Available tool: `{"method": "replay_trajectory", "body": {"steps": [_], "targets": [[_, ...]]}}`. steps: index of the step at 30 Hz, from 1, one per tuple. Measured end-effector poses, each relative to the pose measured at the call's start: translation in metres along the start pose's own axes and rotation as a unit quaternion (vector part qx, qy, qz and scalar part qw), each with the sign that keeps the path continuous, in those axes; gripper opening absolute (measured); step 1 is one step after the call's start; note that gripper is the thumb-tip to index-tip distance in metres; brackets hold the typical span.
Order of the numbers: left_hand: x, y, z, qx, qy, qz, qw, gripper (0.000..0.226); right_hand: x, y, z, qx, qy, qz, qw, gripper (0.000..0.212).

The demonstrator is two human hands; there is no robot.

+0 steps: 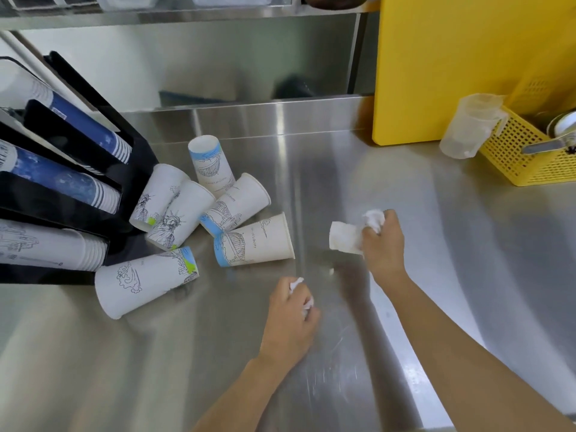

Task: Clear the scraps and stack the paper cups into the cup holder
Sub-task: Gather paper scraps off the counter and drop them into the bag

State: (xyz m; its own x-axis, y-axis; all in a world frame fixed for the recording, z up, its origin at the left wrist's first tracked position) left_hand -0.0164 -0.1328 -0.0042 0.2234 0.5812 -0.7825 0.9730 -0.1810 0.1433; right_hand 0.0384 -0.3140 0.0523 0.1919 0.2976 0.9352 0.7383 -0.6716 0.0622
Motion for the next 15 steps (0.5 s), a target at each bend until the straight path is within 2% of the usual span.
{"method": "replay_trajectory", "body": {"steps": [2, 5, 7, 11, 15], "targets": [[0.001, -0.001, -0.008, -0.066, -0.022, -0.022, 0.997, 0.026, 0.001, 0.003, -0.001, -0.012, 0.023, 0.014, 1.0, 0.019], [-0.006, 0.003, -0.027, -0.161, -0.048, -0.045, 0.985, 0.032, 0.002, 0.007, 0.003, -0.013, 0.062, 0.018, 0.998, 0.031], [-0.006, 0.005, -0.041, -0.222, -0.083, -0.093, 0.967, 0.04, 0.004, 0.003, 0.006, 0.001, 0.08, 0.025, 0.997, 0.033], [-0.003, 0.003, -0.061, -0.274, -0.166, -0.191, 0.928, 0.038, 0.002, -0.013, 0.014, 0.075, 0.083, 0.004, 0.994, 0.029], [0.002, -0.01, -0.081, -0.315, -0.196, -0.202, 0.906, 0.031, 0.002, -0.033, 0.02, 0.107, 0.09, -0.003, 0.99, 0.049]]}}
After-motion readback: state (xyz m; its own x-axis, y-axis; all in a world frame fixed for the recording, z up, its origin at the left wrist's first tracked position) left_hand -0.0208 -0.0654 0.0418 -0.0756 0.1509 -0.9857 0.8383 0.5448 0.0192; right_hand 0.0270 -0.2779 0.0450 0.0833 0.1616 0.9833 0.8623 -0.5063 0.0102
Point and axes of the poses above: each hand's wrist, its own y-axis towards the middle knuckle, its own z-axis out of the palm, x = y × z, the point moved 3 cm from there along y, towards the middle knuckle, and after that the axes turned 8 degrees about -x, right-handed, at the moved point
